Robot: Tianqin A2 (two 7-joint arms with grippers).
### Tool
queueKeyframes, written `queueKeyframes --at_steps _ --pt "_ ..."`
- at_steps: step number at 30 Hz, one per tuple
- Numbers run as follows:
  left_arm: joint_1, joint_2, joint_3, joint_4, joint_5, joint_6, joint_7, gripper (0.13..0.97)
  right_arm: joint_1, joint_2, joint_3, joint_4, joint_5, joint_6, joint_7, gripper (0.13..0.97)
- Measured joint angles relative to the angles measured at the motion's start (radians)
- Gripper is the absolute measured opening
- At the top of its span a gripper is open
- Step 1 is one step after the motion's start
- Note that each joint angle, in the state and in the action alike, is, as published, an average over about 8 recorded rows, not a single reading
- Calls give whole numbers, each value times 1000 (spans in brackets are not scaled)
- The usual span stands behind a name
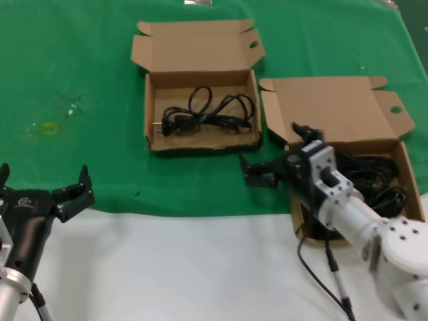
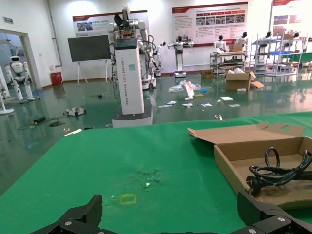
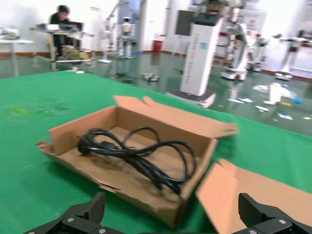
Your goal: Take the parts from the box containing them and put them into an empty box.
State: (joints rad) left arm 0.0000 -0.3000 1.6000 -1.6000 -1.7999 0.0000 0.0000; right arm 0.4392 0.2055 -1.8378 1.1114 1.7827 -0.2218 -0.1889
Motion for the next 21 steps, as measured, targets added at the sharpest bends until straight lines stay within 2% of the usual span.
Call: queueKeyframes --at_steps 21 --pt "0 0 0 0 0 0 0 966 -370 80 200 412 15 187 159 966"
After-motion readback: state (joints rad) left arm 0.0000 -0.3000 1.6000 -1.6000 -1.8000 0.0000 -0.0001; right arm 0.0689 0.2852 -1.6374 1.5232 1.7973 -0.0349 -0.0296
